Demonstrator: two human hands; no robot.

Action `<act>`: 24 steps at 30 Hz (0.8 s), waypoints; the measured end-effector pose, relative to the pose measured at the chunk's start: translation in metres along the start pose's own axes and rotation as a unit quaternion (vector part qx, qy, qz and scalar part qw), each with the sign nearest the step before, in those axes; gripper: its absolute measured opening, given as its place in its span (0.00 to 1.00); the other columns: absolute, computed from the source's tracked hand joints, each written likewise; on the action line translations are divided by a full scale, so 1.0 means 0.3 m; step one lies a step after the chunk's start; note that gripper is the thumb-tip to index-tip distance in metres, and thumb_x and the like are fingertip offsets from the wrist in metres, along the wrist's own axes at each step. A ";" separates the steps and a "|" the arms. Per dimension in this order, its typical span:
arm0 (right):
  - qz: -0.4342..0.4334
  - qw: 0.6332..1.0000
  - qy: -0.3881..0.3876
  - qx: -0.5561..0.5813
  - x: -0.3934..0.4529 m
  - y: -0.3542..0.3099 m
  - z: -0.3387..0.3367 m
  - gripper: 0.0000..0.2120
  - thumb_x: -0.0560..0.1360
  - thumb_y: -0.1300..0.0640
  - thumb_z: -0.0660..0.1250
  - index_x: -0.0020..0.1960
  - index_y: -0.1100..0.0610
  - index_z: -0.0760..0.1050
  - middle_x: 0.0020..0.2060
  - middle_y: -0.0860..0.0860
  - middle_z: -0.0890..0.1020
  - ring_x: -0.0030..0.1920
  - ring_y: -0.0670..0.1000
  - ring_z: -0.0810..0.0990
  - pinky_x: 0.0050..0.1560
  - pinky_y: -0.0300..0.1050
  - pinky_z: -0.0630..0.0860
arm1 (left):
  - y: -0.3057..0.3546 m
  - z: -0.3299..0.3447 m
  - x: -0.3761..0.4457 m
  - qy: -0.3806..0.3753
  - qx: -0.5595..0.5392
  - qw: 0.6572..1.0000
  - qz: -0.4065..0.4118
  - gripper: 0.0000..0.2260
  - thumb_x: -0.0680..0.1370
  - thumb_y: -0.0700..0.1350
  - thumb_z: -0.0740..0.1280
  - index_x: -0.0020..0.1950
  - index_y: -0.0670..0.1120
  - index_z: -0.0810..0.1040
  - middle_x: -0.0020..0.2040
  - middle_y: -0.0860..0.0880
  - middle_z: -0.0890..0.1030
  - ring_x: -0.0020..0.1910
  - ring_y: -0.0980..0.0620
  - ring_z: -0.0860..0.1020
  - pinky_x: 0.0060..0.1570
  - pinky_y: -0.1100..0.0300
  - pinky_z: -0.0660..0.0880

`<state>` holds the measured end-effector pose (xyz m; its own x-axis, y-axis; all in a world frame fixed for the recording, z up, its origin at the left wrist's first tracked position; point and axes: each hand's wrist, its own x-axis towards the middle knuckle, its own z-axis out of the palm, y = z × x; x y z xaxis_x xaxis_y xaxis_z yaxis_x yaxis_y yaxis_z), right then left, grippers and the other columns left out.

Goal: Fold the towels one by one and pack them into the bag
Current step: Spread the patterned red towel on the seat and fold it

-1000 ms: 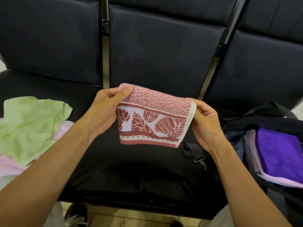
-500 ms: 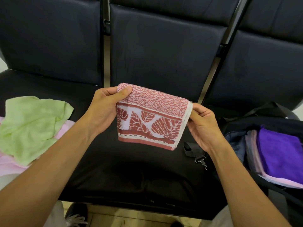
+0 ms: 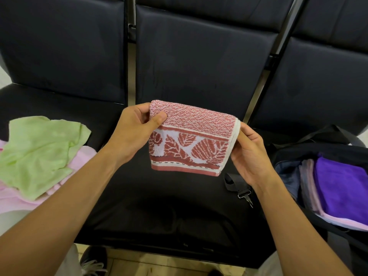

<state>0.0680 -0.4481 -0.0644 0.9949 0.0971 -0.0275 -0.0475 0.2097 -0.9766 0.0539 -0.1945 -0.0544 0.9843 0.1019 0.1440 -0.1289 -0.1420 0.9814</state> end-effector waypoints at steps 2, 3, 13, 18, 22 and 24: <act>0.002 1.000 0.005 0.000 0.000 -0.003 -0.001 0.14 0.77 0.54 0.65 0.60 0.56 0.79 0.51 0.53 0.85 0.52 0.53 0.84 0.54 0.51 0.82 | 0.008 0.004 -0.008 -0.018 0.031 0.999 0.015 0.12 0.80 0.44 0.64 0.63 0.49 0.75 0.54 0.53 0.82 0.53 0.57 0.82 0.50 0.62 0.80; 0.001 1.000 0.007 -0.005 0.001 -0.001 -0.002 0.13 0.78 0.54 0.64 0.61 0.56 0.78 0.50 0.52 0.85 0.50 0.51 0.84 0.51 0.49 0.83 | 0.011 0.005 -0.011 -0.029 0.033 0.999 0.021 0.12 0.80 0.45 0.63 0.64 0.50 0.74 0.55 0.54 0.82 0.54 0.57 0.81 0.51 0.61 0.80; 0.058 0.998 0.022 -0.016 0.009 0.006 -0.011 0.15 0.82 0.53 0.61 0.65 0.56 0.76 0.49 0.54 0.85 0.50 0.52 0.85 0.56 0.55 0.80 | 0.018 0.004 -0.019 -0.126 -0.026 0.992 -0.003 0.26 0.77 0.47 0.65 0.73 0.58 0.61 0.60 0.51 0.79 0.56 0.53 0.81 0.52 0.55 0.81; 0.101 0.995 0.009 0.020 0.004 0.003 -0.007 0.16 0.79 0.47 0.63 0.59 0.56 0.80 0.48 0.53 0.85 0.51 0.53 0.85 0.57 0.53 0.81 | 0.003 0.009 -0.010 -0.101 -0.011 0.995 -0.008 0.24 0.78 0.45 0.66 0.71 0.58 0.62 0.61 0.52 0.78 0.58 0.53 0.80 0.55 0.51 0.80; 0.142 0.989 -0.023 0.036 0.000 0.008 0.004 0.19 0.80 0.44 0.60 0.62 0.55 0.78 0.51 0.54 0.85 0.52 0.53 0.85 0.56 0.53 0.82 | -0.006 0.010 -0.007 -0.082 -0.009 0.997 -0.008 0.23 0.79 0.45 0.65 0.70 0.59 0.62 0.61 0.54 0.78 0.57 0.54 0.80 0.52 0.57 0.81; 0.166 0.985 -0.036 0.029 0.000 0.015 0.005 0.20 0.82 0.43 0.57 0.62 0.55 0.77 0.52 0.55 0.85 0.53 0.54 0.85 0.57 0.55 0.81 | -0.009 0.012 -0.010 -0.083 -0.003 0.996 -0.009 0.21 0.80 0.46 0.64 0.70 0.59 0.63 0.60 0.53 0.78 0.56 0.54 0.81 0.51 0.57 0.81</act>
<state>0.0677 -0.4457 -0.0686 0.9147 0.2382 -0.3266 -0.3766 0.2087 -0.9025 0.0519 -0.1978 -0.0580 0.9928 -0.0606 0.1036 -0.1110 -0.1359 0.9845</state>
